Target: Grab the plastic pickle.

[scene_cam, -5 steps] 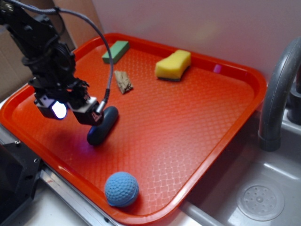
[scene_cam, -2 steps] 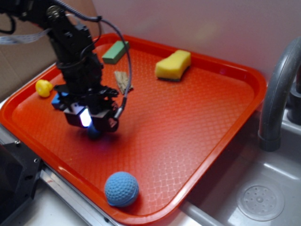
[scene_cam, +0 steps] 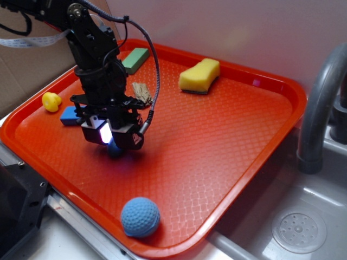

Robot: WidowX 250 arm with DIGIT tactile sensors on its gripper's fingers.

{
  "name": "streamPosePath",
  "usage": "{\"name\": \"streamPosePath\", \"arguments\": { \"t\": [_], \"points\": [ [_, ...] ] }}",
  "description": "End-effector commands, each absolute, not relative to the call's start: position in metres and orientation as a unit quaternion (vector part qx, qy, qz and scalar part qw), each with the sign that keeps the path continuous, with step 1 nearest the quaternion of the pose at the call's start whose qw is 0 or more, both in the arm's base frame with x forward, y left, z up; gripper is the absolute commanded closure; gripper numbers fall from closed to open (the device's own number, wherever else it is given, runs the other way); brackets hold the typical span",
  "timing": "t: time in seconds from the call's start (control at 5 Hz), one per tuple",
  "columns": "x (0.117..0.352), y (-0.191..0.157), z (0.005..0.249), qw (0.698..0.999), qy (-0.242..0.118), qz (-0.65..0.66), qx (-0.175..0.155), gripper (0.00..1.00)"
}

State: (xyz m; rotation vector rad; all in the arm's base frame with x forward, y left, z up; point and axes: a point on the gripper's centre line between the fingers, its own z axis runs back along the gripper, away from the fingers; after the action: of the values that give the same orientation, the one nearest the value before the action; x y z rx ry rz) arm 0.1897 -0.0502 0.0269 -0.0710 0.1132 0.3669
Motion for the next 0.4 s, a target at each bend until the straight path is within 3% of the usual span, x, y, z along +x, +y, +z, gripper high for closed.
{"name": "streamPosePath", "arguments": {
  "t": [0.0, 0.2],
  "points": [
    [0.185, -0.051, 0.035, 0.986, 0.056, 0.154, -0.031, 1.0],
    [0.179, -0.04, 0.084, 0.991, 0.028, 0.129, -0.024, 1.0]
  ]
}}
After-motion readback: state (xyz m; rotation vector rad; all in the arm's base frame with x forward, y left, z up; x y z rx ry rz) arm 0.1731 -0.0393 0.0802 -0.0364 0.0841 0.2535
